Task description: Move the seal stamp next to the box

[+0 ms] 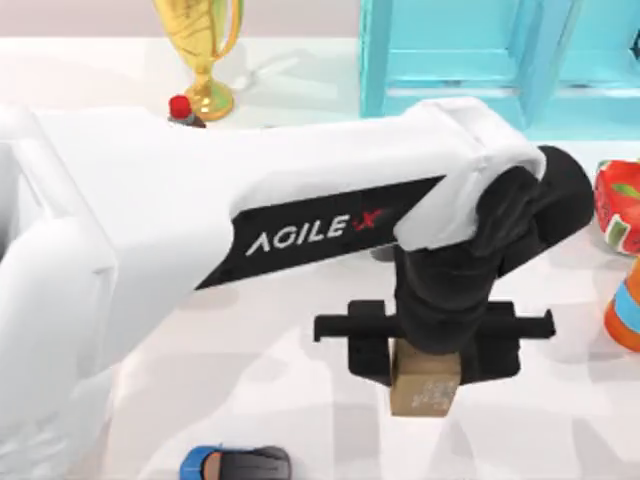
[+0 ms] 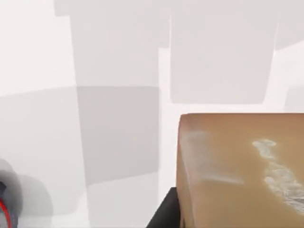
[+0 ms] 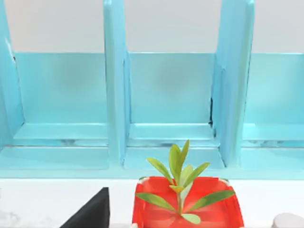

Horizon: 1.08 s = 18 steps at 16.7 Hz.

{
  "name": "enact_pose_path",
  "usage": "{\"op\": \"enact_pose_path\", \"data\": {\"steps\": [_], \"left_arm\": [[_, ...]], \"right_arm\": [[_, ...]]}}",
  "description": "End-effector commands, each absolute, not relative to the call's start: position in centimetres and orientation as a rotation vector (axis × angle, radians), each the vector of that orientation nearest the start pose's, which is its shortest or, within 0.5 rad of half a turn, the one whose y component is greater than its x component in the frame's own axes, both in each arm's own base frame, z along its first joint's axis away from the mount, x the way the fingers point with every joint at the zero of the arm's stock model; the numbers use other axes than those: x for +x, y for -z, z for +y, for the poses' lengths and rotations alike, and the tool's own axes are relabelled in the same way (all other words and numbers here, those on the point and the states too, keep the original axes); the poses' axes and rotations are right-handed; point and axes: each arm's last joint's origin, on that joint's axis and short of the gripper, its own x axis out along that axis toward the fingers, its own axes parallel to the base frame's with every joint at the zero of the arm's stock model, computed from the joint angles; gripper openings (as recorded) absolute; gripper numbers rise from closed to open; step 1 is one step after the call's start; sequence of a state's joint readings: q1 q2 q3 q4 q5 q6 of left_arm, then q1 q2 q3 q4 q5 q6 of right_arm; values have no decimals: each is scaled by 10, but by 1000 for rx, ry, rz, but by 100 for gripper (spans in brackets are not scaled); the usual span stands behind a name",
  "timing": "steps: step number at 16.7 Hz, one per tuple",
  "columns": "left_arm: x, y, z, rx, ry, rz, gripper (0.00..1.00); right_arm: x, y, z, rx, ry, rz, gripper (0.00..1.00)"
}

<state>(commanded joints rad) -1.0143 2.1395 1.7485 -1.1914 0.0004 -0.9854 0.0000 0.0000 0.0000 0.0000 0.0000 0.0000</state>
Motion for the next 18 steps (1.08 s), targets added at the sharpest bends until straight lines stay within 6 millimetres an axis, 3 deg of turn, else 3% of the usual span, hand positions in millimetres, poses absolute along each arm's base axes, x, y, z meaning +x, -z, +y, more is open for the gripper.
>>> {"op": "enact_pose_path", "data": {"steps": [3, 6, 9, 11, 14, 18], "left_arm": [[241, -209, -304, 24, 4, 1578, 0], [248, -241, -234, 19, 10, 1575, 0], [235, -266, -162, 13, 17, 1565, 0], [222, -273, -124, 12, 19, 1560, 0], [207, -274, -91, 14, 17, 1566, 0], [204, -274, -86, 15, 16, 1570, 0]], "right_arm": [[106, -160, -1, 0, 0, 0, 100], [106, -160, -1, 0, 0, 0, 100], [106, -160, -1, 0, 0, 0, 100], [106, -160, -1, 0, 0, 0, 100], [106, -160, -1, 0, 0, 0, 100], [106, -160, -1, 0, 0, 0, 100]]}}
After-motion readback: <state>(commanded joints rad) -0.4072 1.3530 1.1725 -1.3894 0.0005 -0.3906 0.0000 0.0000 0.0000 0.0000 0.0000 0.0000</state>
